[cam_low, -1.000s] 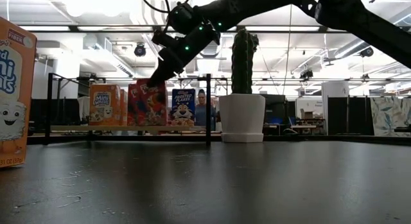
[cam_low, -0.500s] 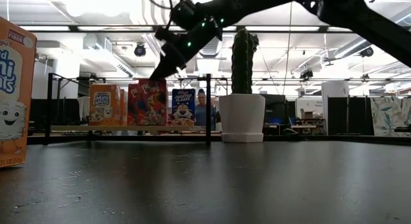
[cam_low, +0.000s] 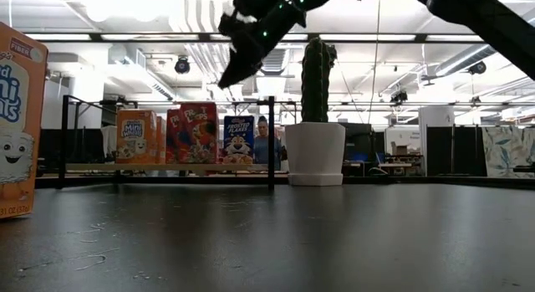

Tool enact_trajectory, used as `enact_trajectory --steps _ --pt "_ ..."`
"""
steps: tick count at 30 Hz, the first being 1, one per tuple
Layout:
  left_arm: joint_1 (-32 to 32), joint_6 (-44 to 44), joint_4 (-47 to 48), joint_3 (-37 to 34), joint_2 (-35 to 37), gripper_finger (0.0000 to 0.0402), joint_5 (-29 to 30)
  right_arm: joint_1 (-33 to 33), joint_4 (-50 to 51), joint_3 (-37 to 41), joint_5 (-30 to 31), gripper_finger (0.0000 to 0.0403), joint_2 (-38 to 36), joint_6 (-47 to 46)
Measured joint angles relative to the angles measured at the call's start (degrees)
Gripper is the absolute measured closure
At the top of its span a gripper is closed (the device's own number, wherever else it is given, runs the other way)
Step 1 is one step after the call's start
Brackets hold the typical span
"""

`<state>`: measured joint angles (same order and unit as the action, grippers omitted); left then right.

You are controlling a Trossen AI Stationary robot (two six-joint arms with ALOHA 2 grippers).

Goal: Stack cereal on shelf
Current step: Put the red cereal box on the shelf and align it with the other red cereal boxes

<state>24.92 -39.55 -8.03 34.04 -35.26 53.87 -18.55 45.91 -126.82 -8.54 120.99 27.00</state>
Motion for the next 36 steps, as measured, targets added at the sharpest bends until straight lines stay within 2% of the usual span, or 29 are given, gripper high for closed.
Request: enact_trajectory --steps 4,8,15,21,26,36 --pt "0.0 0.0 0.0 0.0 -0.1 0.0402 0.0 -0.1 -1.0 3.0 5.3 0.0328 0.0 0.1" --pt "0.0 -0.3 0.0 0.0 0.0 0.0402 0.0 -0.5 -4.5 6.5 6.1 0.0385 0.0 0.1" --pt "0.0 -0.3 0.0 0.0 -0.1 0.0402 0.0 -0.3 -17.0 13.1 6.0 0.039 0.1 -0.2" --pt "0.0 -0.3 0.0 0.0 -0.1 0.0402 0.0 0.0 -25.4 15.3 5.0 0.039 0.1 -1.6" --pt "0.0 -0.3 0.0 0.0 -0.1 0.0402 0.0 0.3 -28.1 16.6 2.7 0.039 0.1 -2.9" --pt "0.0 -0.3 0.0 0.0 -0.1 0.0402 0.0 0.4 -28.0 17.9 2.6 0.039 0.1 -4.0"
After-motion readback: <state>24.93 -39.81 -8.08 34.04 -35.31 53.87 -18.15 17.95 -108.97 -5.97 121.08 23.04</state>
